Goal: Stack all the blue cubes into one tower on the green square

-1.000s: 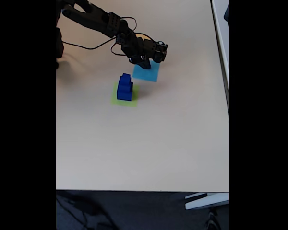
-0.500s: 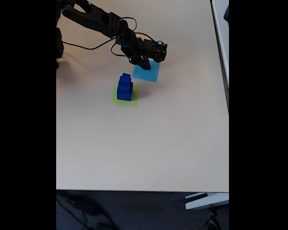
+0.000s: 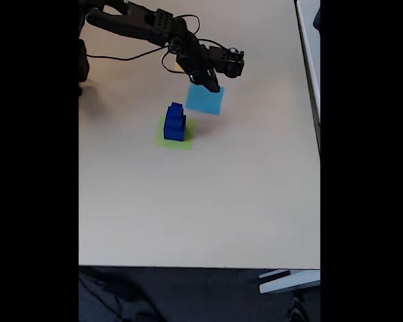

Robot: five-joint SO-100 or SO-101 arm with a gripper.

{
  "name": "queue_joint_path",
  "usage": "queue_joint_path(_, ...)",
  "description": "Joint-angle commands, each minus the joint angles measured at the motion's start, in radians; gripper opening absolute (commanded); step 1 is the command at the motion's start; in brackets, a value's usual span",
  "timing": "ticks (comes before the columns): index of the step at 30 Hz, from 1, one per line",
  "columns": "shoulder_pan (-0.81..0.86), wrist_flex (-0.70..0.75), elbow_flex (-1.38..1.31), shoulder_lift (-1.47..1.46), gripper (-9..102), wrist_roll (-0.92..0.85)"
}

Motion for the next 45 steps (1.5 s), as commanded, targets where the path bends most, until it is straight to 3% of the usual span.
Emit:
queue_joint_path(1, 0.014, 0.008, -0.064, 0.112, 0, -0.021)
queue_joint_path(23, 0.049, 0.281, -0.235, 0.215, 0, -0.08)
queue_joint_path(34, 0.117, 0.485, -0.301, 0.296, 0, -0.107)
queue_joint_path(45, 0.196, 0.581, -0.216, 0.417, 0, -0.104)
